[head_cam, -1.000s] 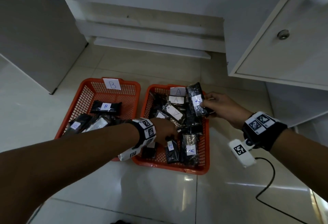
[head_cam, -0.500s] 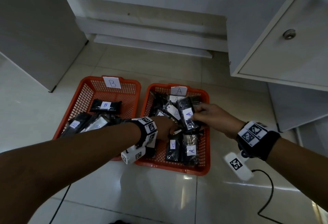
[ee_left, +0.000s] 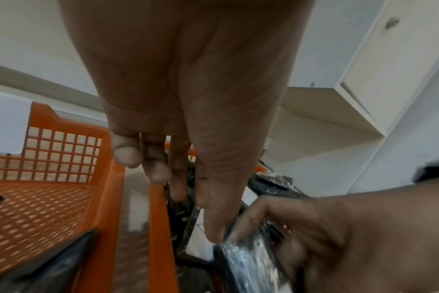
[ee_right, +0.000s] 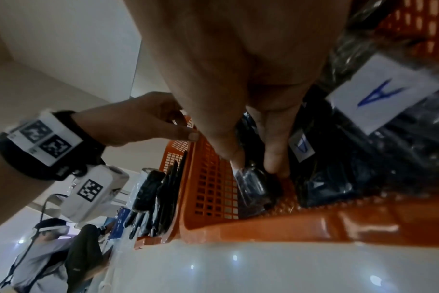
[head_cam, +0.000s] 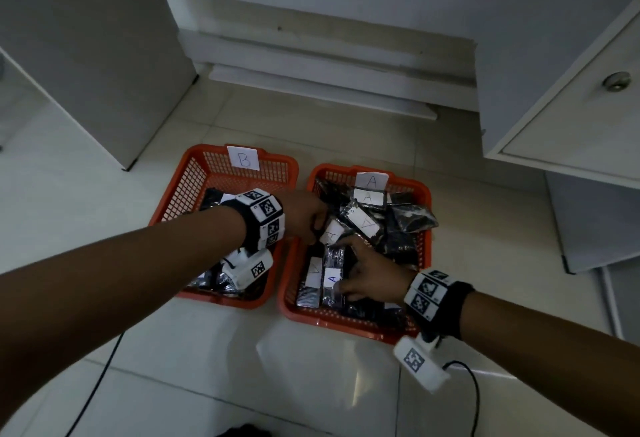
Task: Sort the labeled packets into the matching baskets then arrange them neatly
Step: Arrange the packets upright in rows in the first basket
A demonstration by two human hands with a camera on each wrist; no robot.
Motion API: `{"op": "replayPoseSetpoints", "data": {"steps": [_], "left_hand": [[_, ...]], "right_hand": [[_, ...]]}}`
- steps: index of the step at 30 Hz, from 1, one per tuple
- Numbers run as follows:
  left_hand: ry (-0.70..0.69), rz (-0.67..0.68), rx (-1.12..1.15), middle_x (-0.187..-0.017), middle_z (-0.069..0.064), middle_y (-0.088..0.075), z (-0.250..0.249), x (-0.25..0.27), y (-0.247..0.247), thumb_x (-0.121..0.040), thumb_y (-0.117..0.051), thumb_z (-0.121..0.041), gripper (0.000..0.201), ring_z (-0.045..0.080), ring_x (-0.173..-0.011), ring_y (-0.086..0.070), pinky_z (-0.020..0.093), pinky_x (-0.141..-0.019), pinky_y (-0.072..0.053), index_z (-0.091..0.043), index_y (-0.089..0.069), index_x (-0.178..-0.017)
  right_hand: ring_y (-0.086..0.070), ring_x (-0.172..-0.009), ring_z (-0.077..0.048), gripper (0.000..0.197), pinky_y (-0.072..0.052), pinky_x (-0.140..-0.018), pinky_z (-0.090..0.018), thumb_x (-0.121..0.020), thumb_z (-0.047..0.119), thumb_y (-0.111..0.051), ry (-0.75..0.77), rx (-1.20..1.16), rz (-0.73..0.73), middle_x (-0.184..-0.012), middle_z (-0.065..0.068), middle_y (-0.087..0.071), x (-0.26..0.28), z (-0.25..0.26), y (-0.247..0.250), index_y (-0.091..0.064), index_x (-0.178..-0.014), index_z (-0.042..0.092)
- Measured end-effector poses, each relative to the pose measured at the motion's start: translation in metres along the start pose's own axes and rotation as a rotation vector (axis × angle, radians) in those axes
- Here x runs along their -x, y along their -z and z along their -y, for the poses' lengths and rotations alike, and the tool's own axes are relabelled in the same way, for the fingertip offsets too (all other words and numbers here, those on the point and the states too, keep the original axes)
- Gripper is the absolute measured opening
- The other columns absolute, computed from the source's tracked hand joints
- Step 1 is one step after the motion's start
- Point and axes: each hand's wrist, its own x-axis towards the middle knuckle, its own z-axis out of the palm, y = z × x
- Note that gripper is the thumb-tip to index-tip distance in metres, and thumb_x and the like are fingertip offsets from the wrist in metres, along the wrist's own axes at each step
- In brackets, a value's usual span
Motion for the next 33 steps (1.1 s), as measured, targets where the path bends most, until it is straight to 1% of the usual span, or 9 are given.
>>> {"op": "replayPoseSetpoints", "data": {"steps": [4, 8, 11, 14, 18, 21, 24, 28, 33], "left_hand": [[-0.05, 0.035, -0.026, -0.108, 0.003, -0.062, -0.003, 0.006, -0.009, -0.082, -0.082, -0.035, 0.036, 0.021, -0.091, -0.061, 0.027, -0.063, -0.041, -0.016, -0.067, -0.108], [-0.071, 0.045, 0.007, -0.105, 0.002, -0.063, 0.0, 0.012, -0.014, -0.084, -0.08, -0.037, 0.034, 0.022, -0.093, -0.063, 0.033, -0.075, -0.054, -0.016, -0.067, -0.106], [-0.091, 0.019, -0.001, -0.108, 0.001, -0.062, 0.005, 0.016, -0.016, -0.085, -0.079, -0.038, 0.034, 0.02, -0.093, -0.062, 0.027, -0.068, -0.047, -0.016, -0.067, -0.108], [-0.112, 0.001, -0.002, -0.113, 0.003, -0.061, 0.007, 0.019, -0.017, -0.086, -0.078, -0.038, 0.033, 0.021, -0.096, -0.062, 0.028, -0.074, -0.049, -0.016, -0.067, -0.108], [-0.126, 0.007, 0.017, -0.115, 0.004, -0.06, 0.008, 0.02, -0.015, -0.087, -0.078, -0.037, 0.033, 0.021, -0.097, -0.061, 0.027, -0.074, -0.044, -0.015, -0.067, -0.11], [-0.134, -0.001, 0.013, -0.116, 0.004, -0.059, 0.01, 0.019, -0.017, -0.087, -0.078, -0.037, 0.034, 0.02, -0.097, -0.061, 0.026, -0.074, -0.042, -0.015, -0.067, -0.11], [-0.137, 0.0, 0.021, -0.116, 0.003, -0.057, 0.012, 0.019, -0.019, -0.087, -0.077, -0.037, 0.033, 0.019, -0.098, -0.059, 0.025, -0.074, -0.041, -0.016, -0.066, -0.11], [-0.16, -0.002, 0.034, -0.116, 0.004, -0.058, 0.015, 0.019, -0.019, -0.088, -0.077, -0.034, 0.031, 0.019, -0.099, -0.059, 0.022, -0.067, -0.038, -0.016, -0.066, -0.111], [-0.165, -0.015, 0.035, -0.115, 0.003, -0.057, 0.017, 0.021, -0.021, -0.086, -0.078, -0.036, 0.03, 0.02, -0.101, -0.059, 0.029, -0.081, -0.047, -0.018, -0.067, -0.107]], "right_hand": [[-0.073, -0.077, -0.033, 0.032, -0.063, -0.075, -0.061, -0.093, 0.005, -0.073, -0.046, 0.072, -0.132, -0.093, -0.017, -0.069, -0.012, -0.006, -0.011, -0.058, -0.116, 0.02], [-0.071, -0.065, -0.034, 0.019, -0.062, -0.061, -0.048, -0.093, 0.011, -0.072, -0.064, 0.177, -0.209, -0.085, -0.016, -0.069, -0.014, -0.002, -0.013, -0.059, -0.108, 0.013], [-0.073, -0.063, -0.032, 0.02, -0.062, -0.057, -0.046, -0.091, 0.011, -0.074, -0.067, 0.251, -0.221, -0.083, -0.013, -0.07, -0.019, -0.001, -0.013, -0.058, -0.102, 0.015], [-0.072, -0.06, -0.028, 0.016, -0.059, -0.055, -0.04, -0.093, 0.012, -0.07, -0.065, 0.322, -0.226, -0.079, -0.008, -0.071, -0.023, 0.004, -0.013, -0.057, -0.098, 0.019], [-0.067, -0.08, -0.024, 0.009, -0.045, -0.059, -0.018, -0.099, 0.014, -0.062, -0.022, 0.478, -0.266, -0.085, -0.002, -0.065, -0.028, 0.009, -0.01, -0.055, -0.104, 0.016], [-0.068, -0.086, -0.024, 0.018, -0.046, -0.069, -0.025, -0.1, 0.015, -0.061, -0.021, 0.552, -0.233, -0.095, -0.005, -0.068, -0.027, 0.015, -0.008, -0.058, -0.118, 0.013], [-0.065, -0.091, -0.021, 0.022, -0.039, -0.062, -0.018, -0.101, 0.012, -0.059, -0.004, 0.657, -0.196, -0.109, -0.012, -0.071, -0.026, 0.019, -0.007, -0.06, -0.122, 0.005], [-0.068, -0.101, -0.025, 0.025, -0.045, -0.074, -0.028, -0.097, 0.023, -0.067, -0.043, 0.714, -0.165, -0.109, -0.009, -0.071, -0.027, 0.016, -0.005, -0.064, -0.116, 0.007], [-0.067, -0.095, -0.023, 0.025, -0.041, -0.068, -0.029, -0.096, 0.026, -0.066, -0.022, 0.728, -0.158, -0.105, -0.008, -0.069, -0.027, 0.016, -0.005, -0.059, -0.113, 0.009]]}}
